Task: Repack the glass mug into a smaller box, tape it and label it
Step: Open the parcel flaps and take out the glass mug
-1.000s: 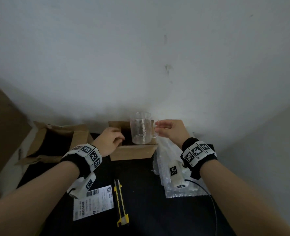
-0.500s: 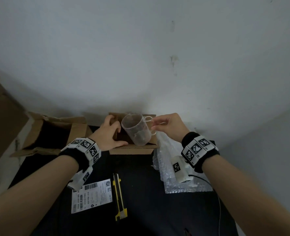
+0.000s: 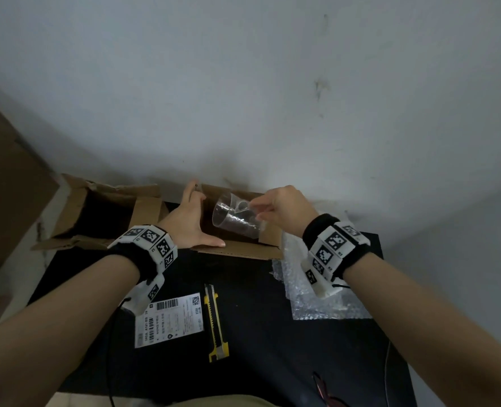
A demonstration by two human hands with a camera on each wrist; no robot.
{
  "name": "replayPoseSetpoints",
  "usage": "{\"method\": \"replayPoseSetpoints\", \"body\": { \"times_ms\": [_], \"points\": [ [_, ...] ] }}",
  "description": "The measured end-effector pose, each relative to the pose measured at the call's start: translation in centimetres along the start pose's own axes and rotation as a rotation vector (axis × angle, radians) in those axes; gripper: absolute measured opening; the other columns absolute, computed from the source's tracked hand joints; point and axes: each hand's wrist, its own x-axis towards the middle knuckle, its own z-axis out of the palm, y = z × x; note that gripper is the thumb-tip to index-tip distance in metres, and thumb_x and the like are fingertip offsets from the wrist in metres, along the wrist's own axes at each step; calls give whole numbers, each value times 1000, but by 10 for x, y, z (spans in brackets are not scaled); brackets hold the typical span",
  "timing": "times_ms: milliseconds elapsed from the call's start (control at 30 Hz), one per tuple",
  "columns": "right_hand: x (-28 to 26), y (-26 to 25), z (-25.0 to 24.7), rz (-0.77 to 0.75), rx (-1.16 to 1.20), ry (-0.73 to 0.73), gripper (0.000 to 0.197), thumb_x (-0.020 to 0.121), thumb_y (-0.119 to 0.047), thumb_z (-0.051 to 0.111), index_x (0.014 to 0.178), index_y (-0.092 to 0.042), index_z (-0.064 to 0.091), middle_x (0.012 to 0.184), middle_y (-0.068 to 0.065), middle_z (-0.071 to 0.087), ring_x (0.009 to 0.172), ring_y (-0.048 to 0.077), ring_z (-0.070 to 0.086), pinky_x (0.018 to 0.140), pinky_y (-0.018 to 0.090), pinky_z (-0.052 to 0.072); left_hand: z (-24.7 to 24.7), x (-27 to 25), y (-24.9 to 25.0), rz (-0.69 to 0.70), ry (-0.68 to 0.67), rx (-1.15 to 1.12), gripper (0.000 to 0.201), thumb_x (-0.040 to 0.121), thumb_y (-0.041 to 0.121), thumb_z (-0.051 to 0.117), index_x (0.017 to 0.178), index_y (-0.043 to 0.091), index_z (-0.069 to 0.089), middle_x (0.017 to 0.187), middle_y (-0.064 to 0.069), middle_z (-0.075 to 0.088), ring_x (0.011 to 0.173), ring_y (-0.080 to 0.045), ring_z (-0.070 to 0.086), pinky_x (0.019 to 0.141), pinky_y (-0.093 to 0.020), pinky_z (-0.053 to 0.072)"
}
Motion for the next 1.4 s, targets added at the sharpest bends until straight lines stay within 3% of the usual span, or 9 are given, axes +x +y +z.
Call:
{"method": "replayPoseSetpoints", "body": {
  "times_ms": [200, 300, 433, 800, 933, 1067, 1167, 1300, 1400],
  "points": [
    [11, -19, 24, -33, -326, -139, 14, 90, -16, 58, 101, -20, 66, 101, 5, 65, 98, 26, 62, 77, 33, 46, -1, -1, 2, -4, -3, -22, 107, 58, 46, 84, 139, 10, 24, 153, 6, -18, 128, -24, 42, 99, -34, 41],
    [16, -25, 34, -3, -388, -221, 26, 93, -22, 55, 118, -18, 61, 113, 6, 63, 105, 26, 59, 82, 35, 47, 0, -3, 2, 5, -3, -20, 108, 60, 46, 83, 141, 10, 22, 153, 5, -21, 132, -24, 38, 101, -33, 39],
    [22, -24, 44, 28, -377, -284, 26, 95, -23, 48, 119, -17, 57, 111, 5, 65, 102, 26, 61, 82, 37, 49, -1, -5, 3, 11, -10, -22, 110, 61, 46, 82, 143, 9, 19, 153, 3, -23, 135, -23, 33, 103, -31, 36],
    [20, -14, 45, 133, -244, -356, 33, 90, -9, 53, 122, -19, 57, 114, 4, 64, 103, 22, 61, 89, 37, 52, -1, -7, 3, 20, -44, -1, 118, 64, 47, 81, 148, 11, 5, 152, 2, -28, 139, -23, 26, 106, -32, 34],
    [17, -13, 45, 133, -228, -363, 37, 89, -5, 53, 123, -19, 56, 116, 5, 63, 104, 23, 60, 89, 38, 52, -2, -8, 3, 15, -48, 55, 121, 63, 52, 79, 148, 14, 2, 152, 3, -29, 139, -23, 28, 101, -34, 41],
    [12, -9, 43, 101, -218, -317, 40, 87, -3, 54, 123, -19, 57, 120, 4, 61, 108, 24, 58, 91, 37, 50, -3, -9, 3, -5, -49, 88, 122, 61, 55, 79, 149, 17, 3, 153, 4, -28, 137, -24, 31, 98, -35, 44],
    [5, -3, 37, 56, -226, -252, 37, 88, -7, 55, 123, -18, 58, 124, 3, 57, 113, 23, 53, 94, 33, 45, -4, -9, 4, 6, -55, 108, 122, 62, 56, 78, 149, 17, 2, 152, 4, -29, 141, -23, 24, 104, -36, 39],
    [-11, 7, 32, 46, -245, -134, 22, 88, -20, 60, 109, -18, 68, 127, 1, 54, 114, 21, 52, 96, 34, 44, -4, -10, 5, 29, -62, 146, 121, 64, 59, 75, 150, 16, 1, 152, 5, -31, 144, -24, 15, 109, -37, 32],
    [-25, 11, 33, 142, -166, -33, 33, 89, -19, 59, 121, -17, 61, 142, 3, 40, 124, 23, 45, 104, 34, 38, -3, -12, 5, 21, -56, 145, 120, 65, 60, 73, 150, 15, 2, 152, 4, -30, 144, -26, 14, 110, -37, 30]
  ]
}}
